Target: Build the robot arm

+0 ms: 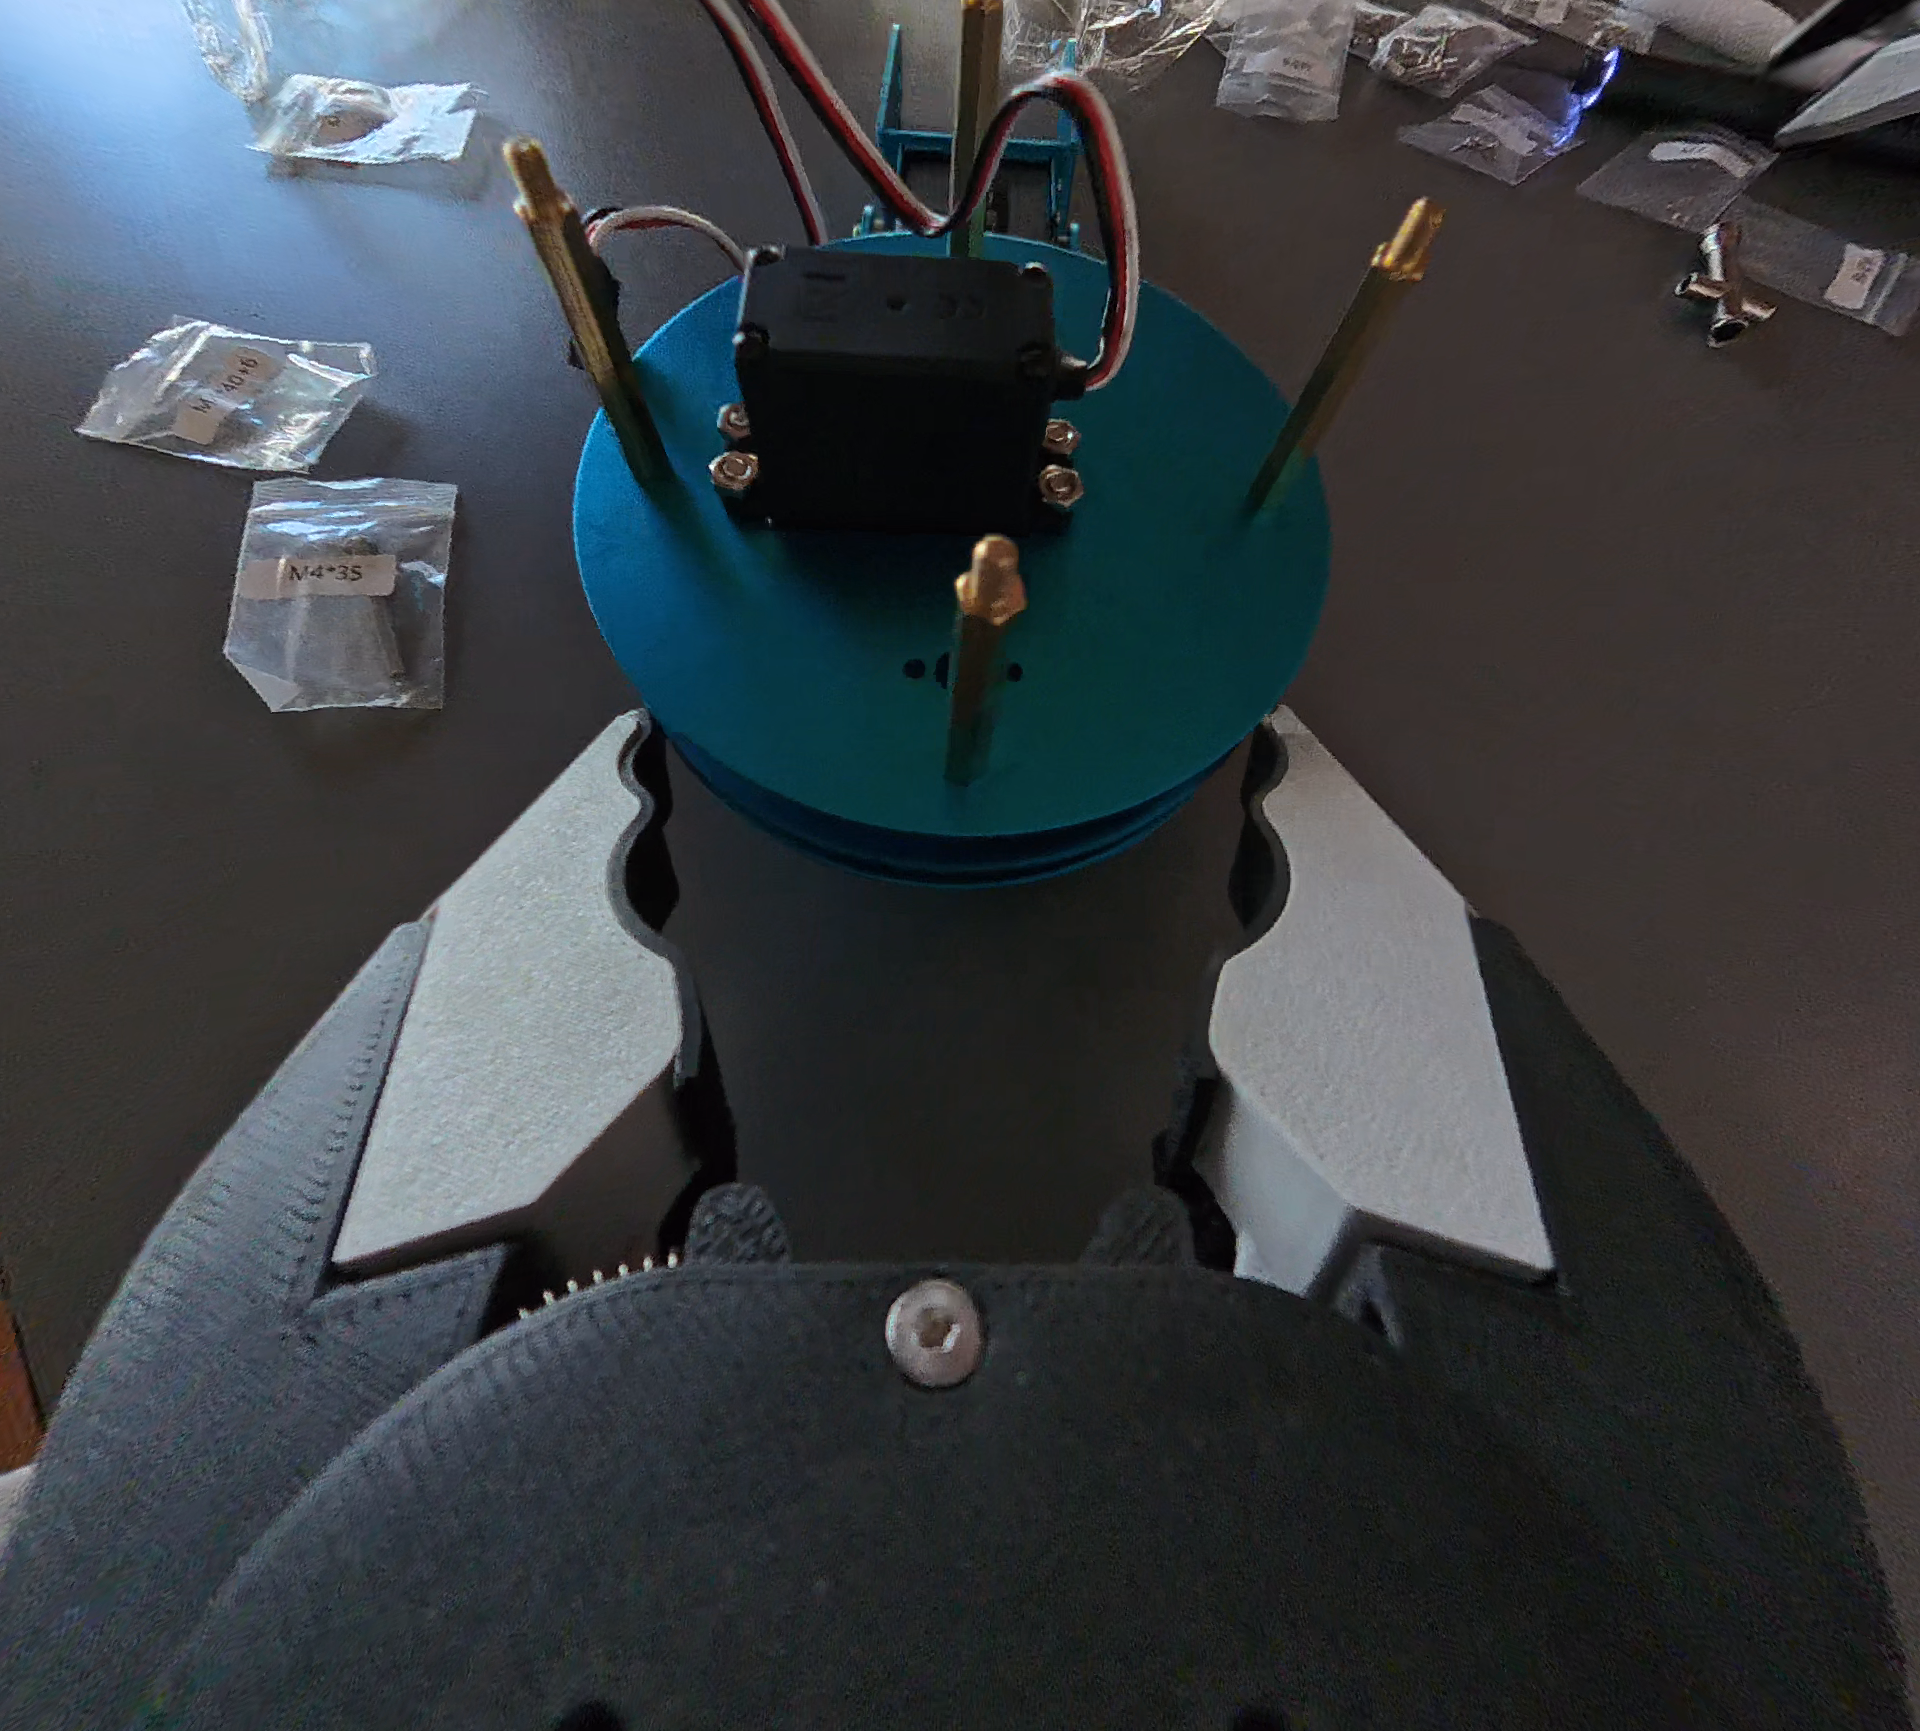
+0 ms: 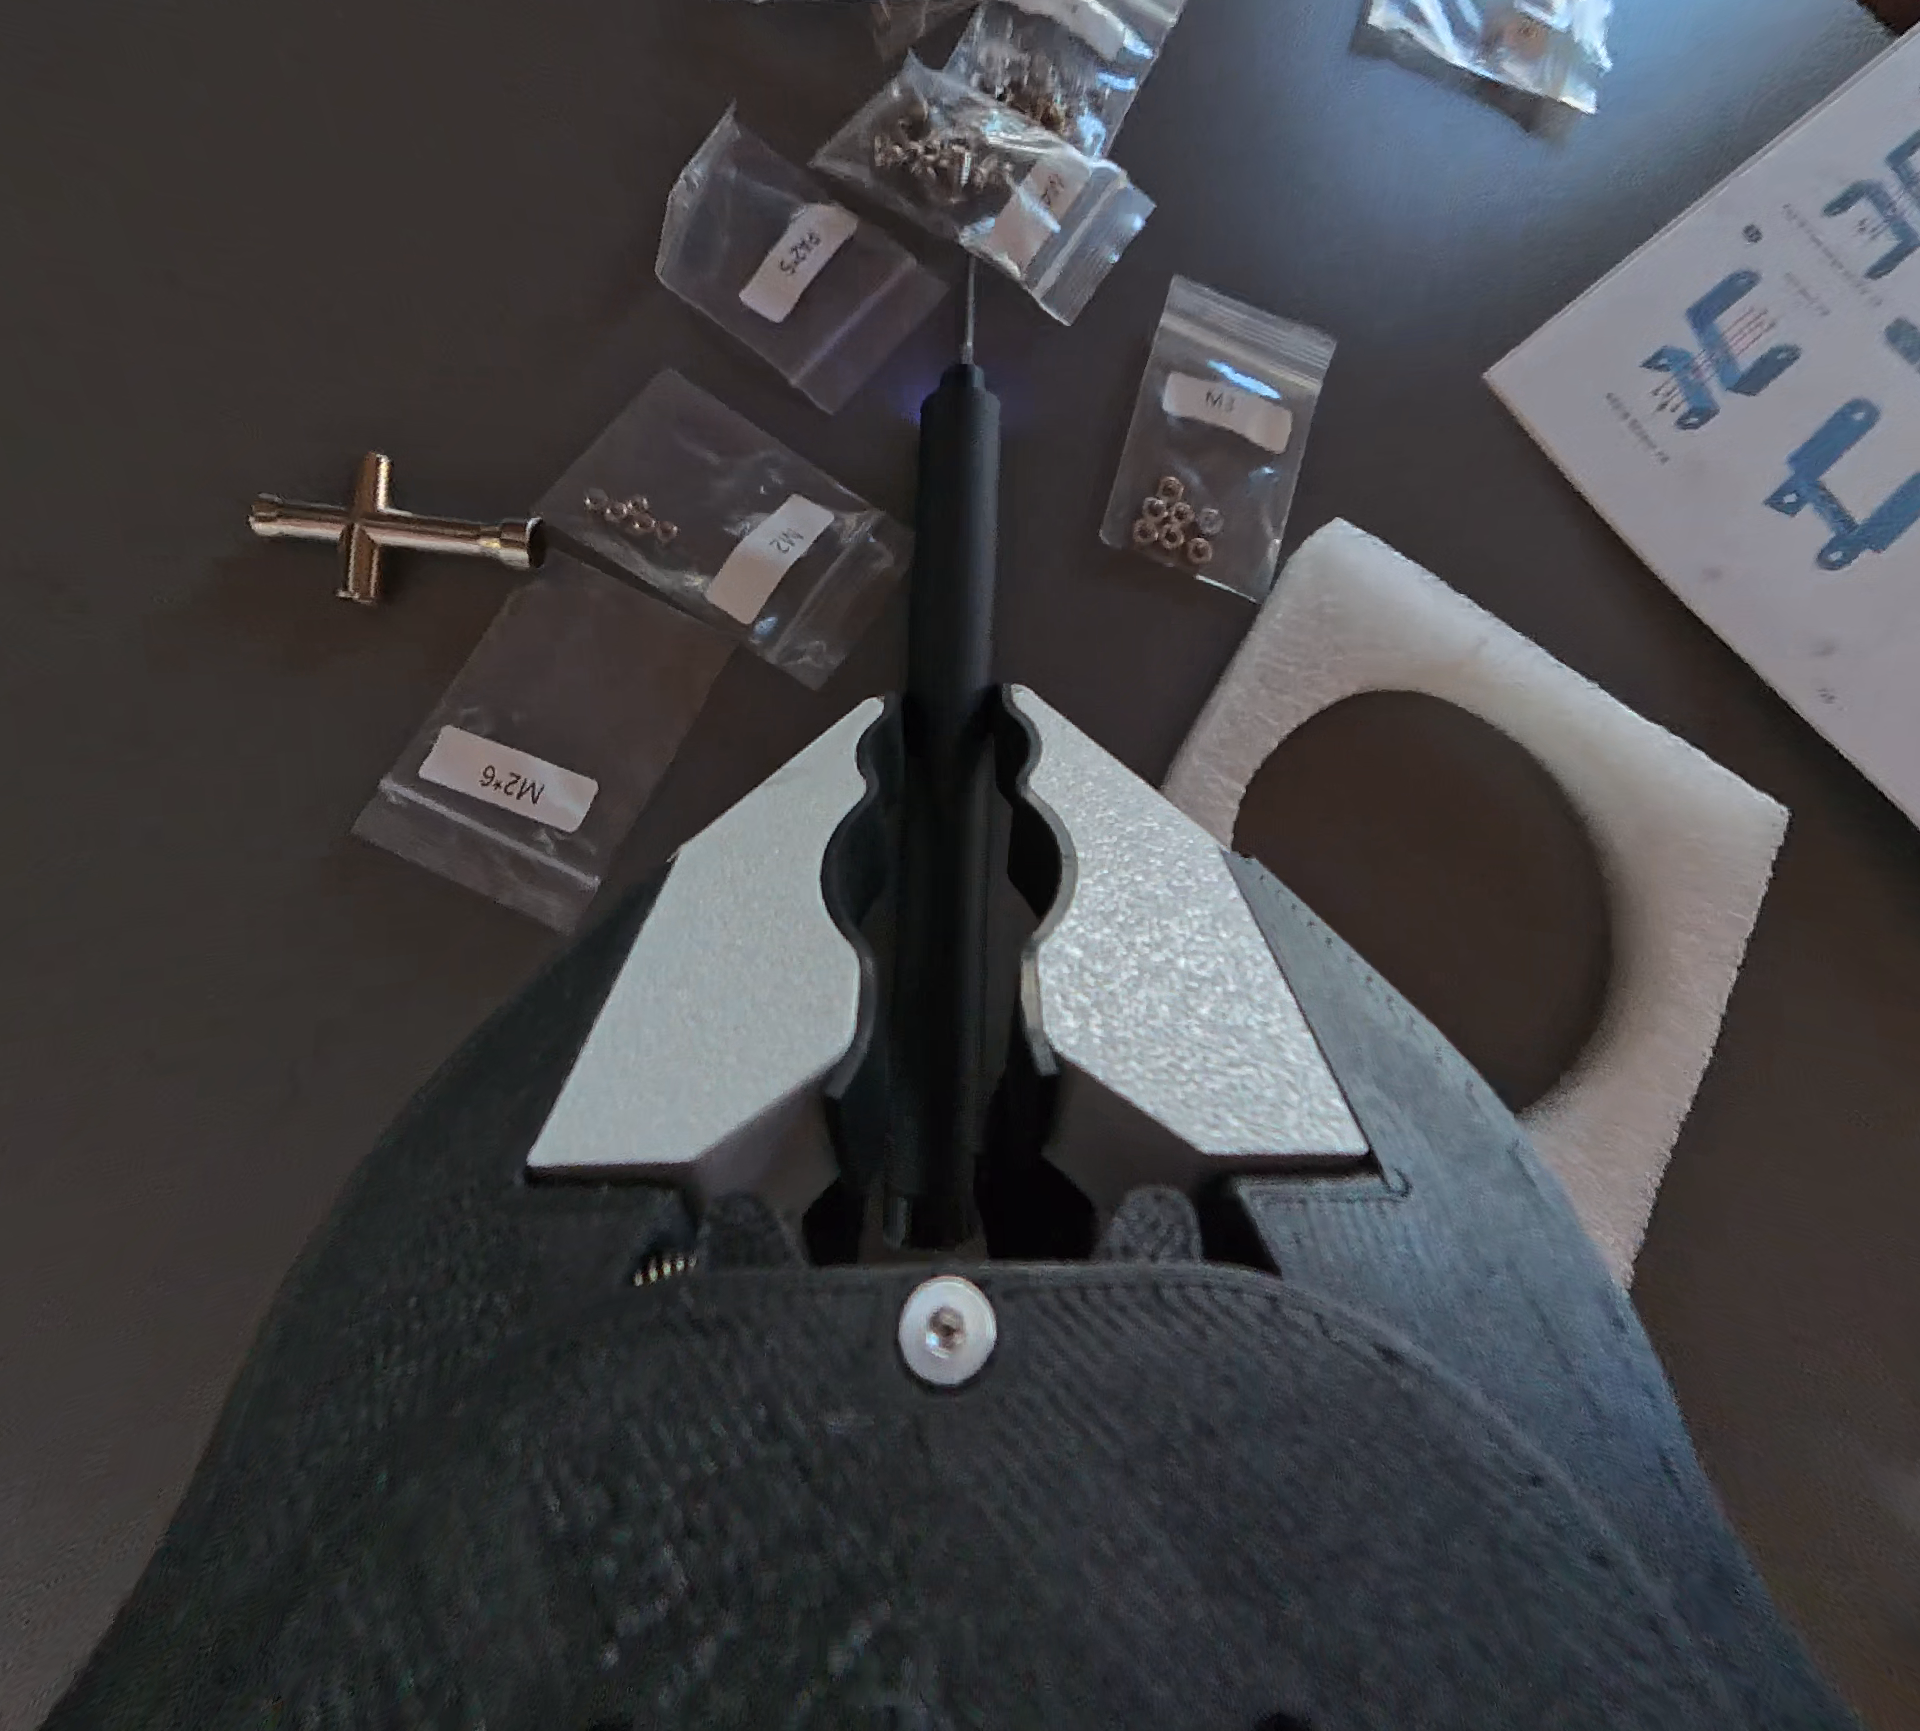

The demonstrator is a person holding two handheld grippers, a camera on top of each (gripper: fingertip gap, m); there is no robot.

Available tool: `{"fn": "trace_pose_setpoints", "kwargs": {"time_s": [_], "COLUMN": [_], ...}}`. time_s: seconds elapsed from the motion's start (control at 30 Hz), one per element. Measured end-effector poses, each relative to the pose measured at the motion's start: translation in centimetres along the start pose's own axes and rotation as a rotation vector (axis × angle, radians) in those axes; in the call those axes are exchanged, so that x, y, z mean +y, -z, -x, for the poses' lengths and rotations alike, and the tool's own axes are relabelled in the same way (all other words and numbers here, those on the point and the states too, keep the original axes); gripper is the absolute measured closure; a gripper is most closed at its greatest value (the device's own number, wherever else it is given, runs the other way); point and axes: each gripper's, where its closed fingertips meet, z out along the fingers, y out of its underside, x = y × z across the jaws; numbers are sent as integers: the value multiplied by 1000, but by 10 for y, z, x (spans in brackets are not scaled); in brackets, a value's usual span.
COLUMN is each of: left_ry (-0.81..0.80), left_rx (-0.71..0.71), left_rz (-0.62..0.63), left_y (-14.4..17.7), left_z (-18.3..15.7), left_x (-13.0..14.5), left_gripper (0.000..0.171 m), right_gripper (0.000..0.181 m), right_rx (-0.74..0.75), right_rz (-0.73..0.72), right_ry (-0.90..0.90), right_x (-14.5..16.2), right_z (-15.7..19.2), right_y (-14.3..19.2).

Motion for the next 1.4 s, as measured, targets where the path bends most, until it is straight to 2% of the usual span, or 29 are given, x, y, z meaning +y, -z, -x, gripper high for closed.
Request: {"fn": "trace_pose_setpoints", "kwargs": {"time_s": [0.03,0.07,0.13,0.2,0.27,0.37,0.47,0.57,0.63,0.73,0.8,0.93,1.07,1.23,1.4], "left_ry": [5,12,17,8,-23,-71,-104,-121,-114,-111,-82,-34,-29,23,48], "left_rx": [17,33,52,48,9,-92,-95,-85,-87,-104,-94,-58,-61,-17,-3], "left_rz": [-1,-5,-19,-32,12,71,43,43,52,59,64,65,30,-38,-55], "left_y": [1,2,2,-4,-13,-16,-12,-8,-5,1,3,3,7,14,14], "left_z": [0,0,-2,-6,-8,3,3,3,7,11,12,10,9,7,9], "left_x": [0,-1,-4,-9,-7,1,0,3,6,9,11,11,6,-3,-4], "left_gripper": [63,63,57,40,29,39,49,54,54,58,63,71,69,64,69], "right_gripper": [159,148,142,146,144,141,137,139,148,155,166,166,165,173,177], "right_rx": [-11,-34,-184,-329,-434,-505,-549,-610,-703,-707,-716,-725,-688,-758,-742], "right_rz": [5,-23,-173,-294,-321,-243,-241,-214,-194,-143,-117,-79,-76,-61,-58], "right_ry": [7,25,174,398,606,768,843,836,816,850,867,868,851,793,792], "right_x": [-2,-14,-62,-110,-142,-171,-190,-193,-189,-185,-183,-175,-166,-145,-134], "right_z": [1,6,38,75,100,108,107,103,113,119,126,139,142,155,160], "right_y": [1,4,12,10,-17,-69,-100,-122,-122,-126,-123,-116,-108,-87,-79]}}
